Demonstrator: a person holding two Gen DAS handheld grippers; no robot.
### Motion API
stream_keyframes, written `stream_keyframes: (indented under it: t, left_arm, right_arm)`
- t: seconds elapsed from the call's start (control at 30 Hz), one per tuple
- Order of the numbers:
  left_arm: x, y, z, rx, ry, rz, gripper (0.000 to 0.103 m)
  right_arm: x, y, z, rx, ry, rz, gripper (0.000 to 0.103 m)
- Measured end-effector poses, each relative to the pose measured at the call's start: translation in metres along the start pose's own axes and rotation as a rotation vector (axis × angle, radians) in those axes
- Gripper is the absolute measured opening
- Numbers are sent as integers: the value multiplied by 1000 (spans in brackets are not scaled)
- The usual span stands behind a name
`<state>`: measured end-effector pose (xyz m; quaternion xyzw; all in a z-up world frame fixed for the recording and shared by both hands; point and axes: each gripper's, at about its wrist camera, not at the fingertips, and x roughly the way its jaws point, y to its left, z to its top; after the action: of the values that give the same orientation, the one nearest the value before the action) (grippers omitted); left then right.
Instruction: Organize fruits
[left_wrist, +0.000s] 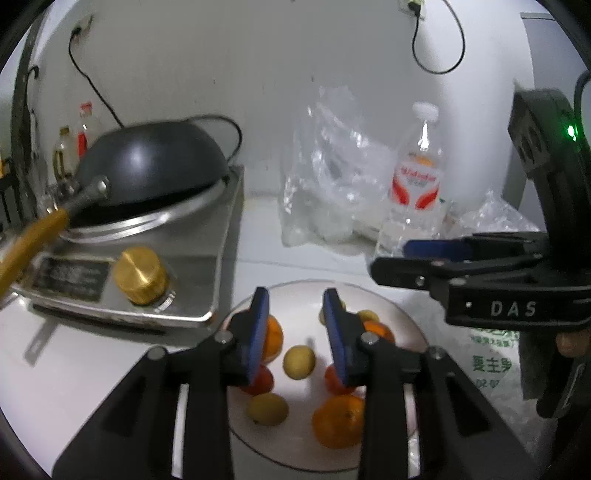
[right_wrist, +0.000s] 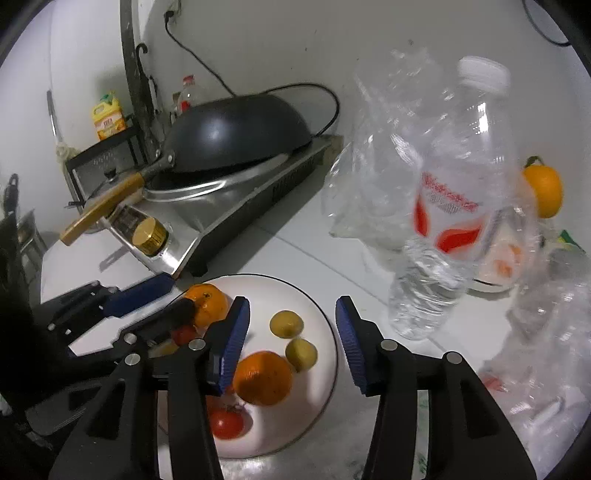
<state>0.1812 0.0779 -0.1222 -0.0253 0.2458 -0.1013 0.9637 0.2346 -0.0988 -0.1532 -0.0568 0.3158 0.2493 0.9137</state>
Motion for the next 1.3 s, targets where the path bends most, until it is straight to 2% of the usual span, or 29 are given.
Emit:
stream_keyframes:
  t: [0.1, 0.17, 0.33, 0.37, 0.4, 0.47, 0.63, 0.77, 0.83, 0.93, 1.03, 1.3]
  left_arm:
    - [-15, -4, 6, -5, -27, 5, 42]
    - [-29, -8, 10, -6, -49, 9, 52]
    - [-64, -23, 15, 17, -95, 15, 54]
    - [-69, -26, 16, 23, -104, 19, 57]
    - [-74, -28, 18, 29, -113, 25, 61]
    - [-88, -34, 21, 35, -142, 28, 76]
    - [-114, -53, 27, 51, -189, 38, 82]
    - [-131, -64, 33, 41, -214, 56, 92]
    - [-140, -71, 34, 40, -228, 63, 95]
    - [-153, -79, 36, 37, -247, 78, 97]
    - [-164, -85, 38, 29, -260, 104, 102]
    - [-183, -102, 41, 45, -283, 199, 102]
  right_arm:
    - [-19, -1, -4, 6, -25, -6, 56]
    - [-29, 0, -6, 8, -38, -9, 56]
    - [-61, 1, -10, 12, -89, -35, 62]
    - [-69, 1, -12, 8, -104, -46, 63]
    - [-76, 1, -13, 4, -116, -56, 63]
    - [-91, 2, -15, -8, -142, -83, 65]
    - [-127, 2, -20, -12, -207, -117, 68]
    - [-152, -1, -23, -12, -254, -145, 68]
    - [-164, -1, -24, -12, -275, -158, 70]
    - [-182, -2, -26, -16, -304, -165, 82]
    - [-198, 0, -26, -23, -337, -180, 83]
    - [-234, 3, -33, -33, -398, -196, 83]
